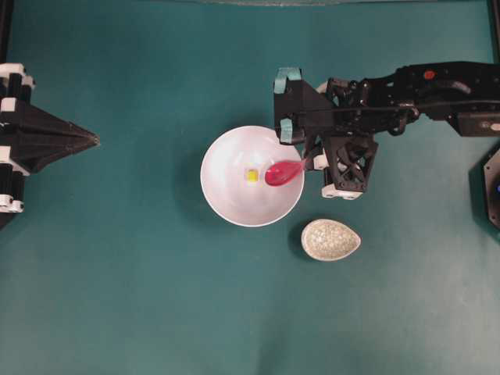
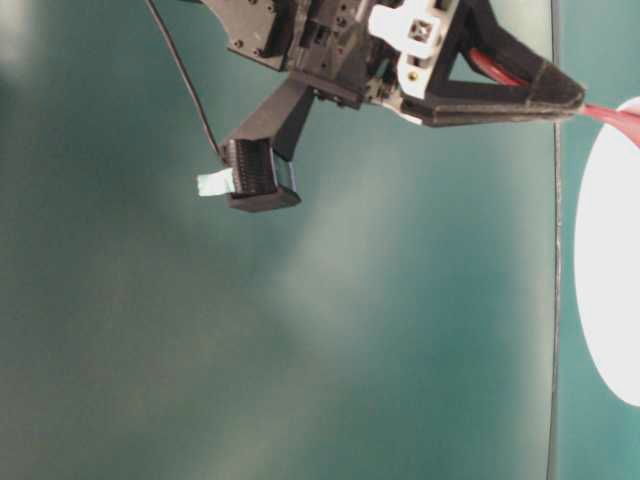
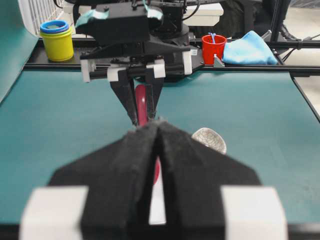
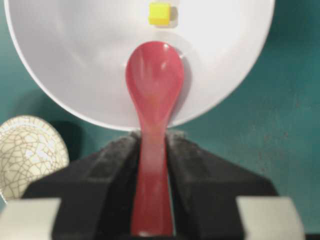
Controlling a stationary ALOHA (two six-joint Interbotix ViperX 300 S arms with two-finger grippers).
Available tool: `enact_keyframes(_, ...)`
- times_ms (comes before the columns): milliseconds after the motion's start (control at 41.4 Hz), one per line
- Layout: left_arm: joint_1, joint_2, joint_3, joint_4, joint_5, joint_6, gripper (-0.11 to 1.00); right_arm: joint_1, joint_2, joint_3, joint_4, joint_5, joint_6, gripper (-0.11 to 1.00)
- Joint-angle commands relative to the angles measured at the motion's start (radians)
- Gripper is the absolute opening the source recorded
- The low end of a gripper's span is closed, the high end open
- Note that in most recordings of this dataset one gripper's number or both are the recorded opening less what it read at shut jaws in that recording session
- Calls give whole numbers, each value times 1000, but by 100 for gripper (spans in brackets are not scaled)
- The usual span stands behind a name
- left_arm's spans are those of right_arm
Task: Scoop the yellow hexagonal prism block from the bowl with a spoon using the right arm.
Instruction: 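Carry the spoon left and lower its bowl into the white bowl, then push the spoon tip toward the yellow block inside the bowl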
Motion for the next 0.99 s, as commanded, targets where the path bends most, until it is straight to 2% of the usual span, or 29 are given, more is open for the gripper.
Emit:
enact_keyframes(0,3,9,-26,3,-12,5,0,-3,-6,-25,-3,-6,2,24)
enact_keyframes(628,3,9,-26,3,-11,5,0,-2,60,-72,-3,-25,0,24)
enact_keyframes(965,3,9,-26,3,-12,5,0,25,94,-97,-3,-25,2,24)
